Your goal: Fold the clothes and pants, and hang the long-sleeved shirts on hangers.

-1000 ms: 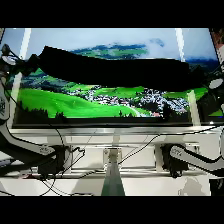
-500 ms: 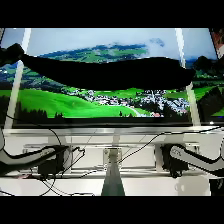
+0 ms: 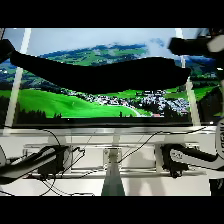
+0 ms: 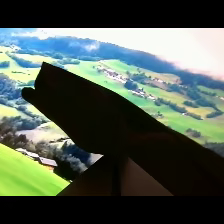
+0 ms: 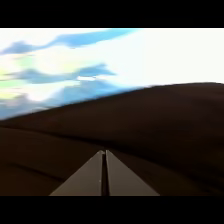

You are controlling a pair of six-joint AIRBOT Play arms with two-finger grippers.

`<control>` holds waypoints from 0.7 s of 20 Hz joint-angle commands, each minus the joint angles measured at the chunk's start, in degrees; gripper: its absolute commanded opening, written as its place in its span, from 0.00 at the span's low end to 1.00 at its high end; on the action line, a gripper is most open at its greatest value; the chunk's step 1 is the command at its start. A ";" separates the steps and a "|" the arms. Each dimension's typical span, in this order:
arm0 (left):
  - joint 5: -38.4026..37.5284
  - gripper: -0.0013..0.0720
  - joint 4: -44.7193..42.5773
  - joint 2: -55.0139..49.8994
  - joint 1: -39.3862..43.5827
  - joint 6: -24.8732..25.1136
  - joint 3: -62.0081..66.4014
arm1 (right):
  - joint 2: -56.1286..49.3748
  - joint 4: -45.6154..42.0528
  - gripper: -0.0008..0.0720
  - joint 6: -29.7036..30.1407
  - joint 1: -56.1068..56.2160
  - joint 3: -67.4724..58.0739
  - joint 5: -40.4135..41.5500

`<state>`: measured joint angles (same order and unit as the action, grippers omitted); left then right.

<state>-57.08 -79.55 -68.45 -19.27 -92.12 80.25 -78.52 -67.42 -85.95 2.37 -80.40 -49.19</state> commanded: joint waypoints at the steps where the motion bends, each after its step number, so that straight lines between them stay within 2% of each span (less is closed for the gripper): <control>1: -0.87 0.03 6.16 2.99 0.00 0.02 0.07 | -9.42 2.29 0.04 -6.05 14.40 -3.91 8.00; 3: -0.96 0.03 12.74 3.87 0.22 2.08 0.07 | -16.76 5.31 0.04 -6.27 21.53 -8.11 9.22; 6: -1.20 0.03 19.96 4.70 3.37 10.43 0.07 | -28.24 10.03 0.04 -6.62 31.45 -17.51 9.81; 8: -1.07 0.03 20.28 5.53 6.67 10.73 0.07 | -34.95 10.88 0.04 -8.00 36.81 -24.50 10.21; 10: -1.07 0.03 20.26 6.03 9.73 10.73 0.07 | -40.04 10.84 0.04 -11.98 41.24 -29.46 14.34; 12: -1.05 0.03 20.13 5.92 11.96 10.73 0.07 | -43.30 10.86 0.04 -18.27 44.24 -31.95 19.02; 14: -1.05 0.03 20.04 5.57 13.33 10.73 0.04 | -44.30 10.84 0.04 -20.11 45.62 -32.22 21.81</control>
<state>-58.13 -60.29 -62.85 -8.54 -82.11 80.25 -118.78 -57.08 -100.62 44.07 -109.49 -32.93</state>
